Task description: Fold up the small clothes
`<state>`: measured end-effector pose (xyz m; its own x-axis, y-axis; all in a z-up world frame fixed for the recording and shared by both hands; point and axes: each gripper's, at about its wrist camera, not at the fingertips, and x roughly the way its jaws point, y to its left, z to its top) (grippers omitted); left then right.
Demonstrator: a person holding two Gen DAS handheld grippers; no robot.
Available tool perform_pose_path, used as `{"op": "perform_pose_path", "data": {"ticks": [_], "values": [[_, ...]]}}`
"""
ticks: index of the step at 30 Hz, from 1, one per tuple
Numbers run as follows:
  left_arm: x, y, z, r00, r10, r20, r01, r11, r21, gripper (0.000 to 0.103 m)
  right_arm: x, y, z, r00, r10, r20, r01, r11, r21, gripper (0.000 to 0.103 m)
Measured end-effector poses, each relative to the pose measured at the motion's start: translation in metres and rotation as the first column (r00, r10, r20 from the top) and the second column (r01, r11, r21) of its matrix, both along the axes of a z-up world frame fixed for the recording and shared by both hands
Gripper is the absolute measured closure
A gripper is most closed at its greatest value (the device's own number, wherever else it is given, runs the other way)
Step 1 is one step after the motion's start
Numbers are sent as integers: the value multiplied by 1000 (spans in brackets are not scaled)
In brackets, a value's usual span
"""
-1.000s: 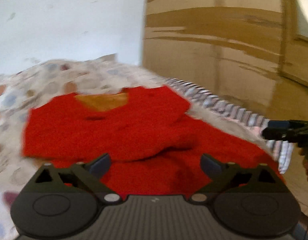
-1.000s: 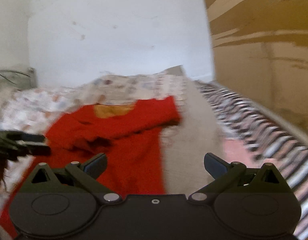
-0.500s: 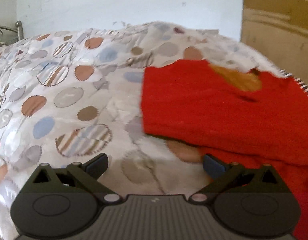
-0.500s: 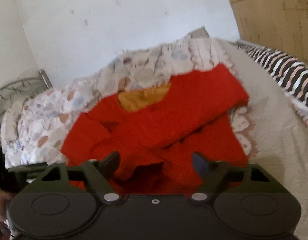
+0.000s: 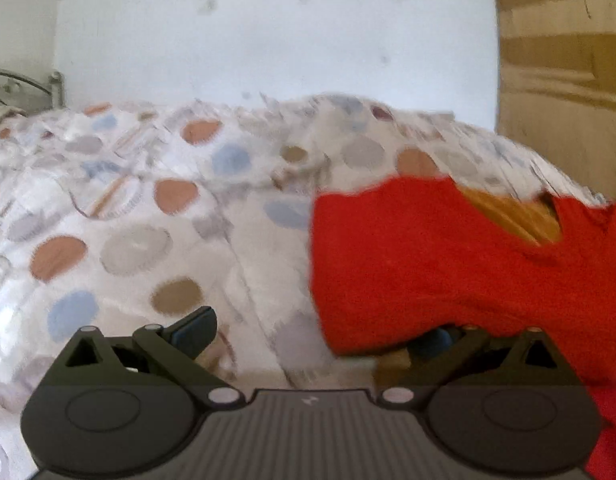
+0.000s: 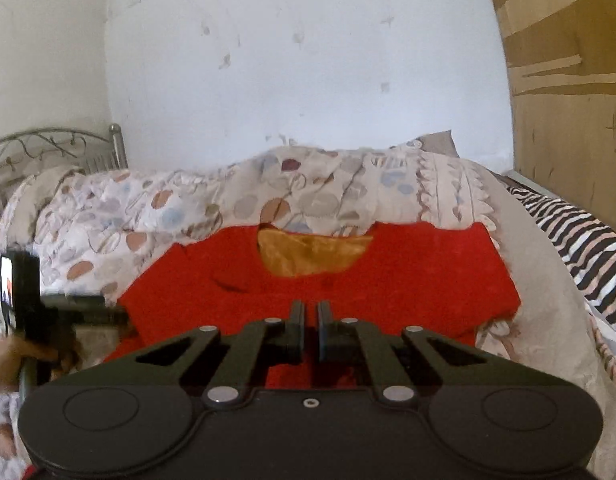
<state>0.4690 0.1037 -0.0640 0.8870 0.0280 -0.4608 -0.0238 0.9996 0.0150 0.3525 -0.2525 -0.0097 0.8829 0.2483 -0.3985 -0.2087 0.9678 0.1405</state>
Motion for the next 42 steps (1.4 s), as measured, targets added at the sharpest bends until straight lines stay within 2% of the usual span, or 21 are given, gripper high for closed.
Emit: {"op": "perform_pose_path", "data": {"ticks": [3, 5, 8, 13, 16, 17, 19, 21, 24, 27, 31, 34, 36, 38, 40, 42], "values": [[5, 13, -1, 996, 81, -30, -82, 996, -43, 0, 3, 3, -19, 999, 6, -54, -7, 1000, -20, 98], [9, 22, -5, 988, 136, -71, -139, 990, -37, 0, 3, 1, -29, 998, -15, -64, 13, 1000, -28, 98], [9, 29, -7, 987, 134, -89, -139, 988, -63, 0, 6, -3, -36, 995, -30, -93, 30, 1000, 2, 98], [2, 16, -4, 975, 179, -134, -169, 982, 83, 0, 6, 1, -38, 995, -34, -99, 32, 999, -19, 96], [-11, 12, 4, 969, 209, -135, -187, 969, 161, 0, 2, -3, -36, 994, -40, -100, 39, 999, -7, 90], [-19, 12, 8, 968, 212, -135, -188, 967, 174, 0, -3, -6, -33, 995, -43, -91, 44, 999, 2, 85], [-39, 14, 17, 975, 178, -132, -157, 976, 152, 0, -16, -13, -26, 997, -29, -78, 32, 999, 38, 70], [-68, 14, 26, 983, 137, -122, -125, 987, 97, 0, -34, -22, -20, 998, -3, -55, 6, 998, 57, 40], [-113, 11, 34, 992, 49, -112, -51, 999, -16, 0, -67, -38, -15, 1000, -3, -21, 3, 1000, 30, 26], [-144, 1, 35, 993, -53, -101, 42, 994, -101, 0, -93, -60, -14, 998, -56, -20, 57, 998, 30, 12], [-148, -19, 29, 981, -155, -113, 140, 981, -133, 0, -96, -86, -19, 990, -126, -57, 129, 990, 55, 13], [-135, -34, 23, 971, -195, -138, 178, 976, -129, 1, -79, -97, -28, 985, -145, -88, 152, 985, 79, 21], [-125, -39, 19, 965, -208, -160, 186, 973, -139, 11, -61, -100, -34, 986, -125, -109, 135, 986, 97, 33], [-118, -41, 14, 954, -220, -204, 185, 967, -177, 32, -45, -98, -41, 985, -102, -140, 119, 986, 116, 46], [-111, -39, 8, 945, -203, -257, 152, 967, -204, 44, -32, -96, -47, 982, -57, -182, 84, 987, 140, 56], [-111, -34, 5, 943, -212, -255, 152, 959, -238, 62, -30, -90, -50, 981, -38, -192, 61, 991, 116, 75]]}}
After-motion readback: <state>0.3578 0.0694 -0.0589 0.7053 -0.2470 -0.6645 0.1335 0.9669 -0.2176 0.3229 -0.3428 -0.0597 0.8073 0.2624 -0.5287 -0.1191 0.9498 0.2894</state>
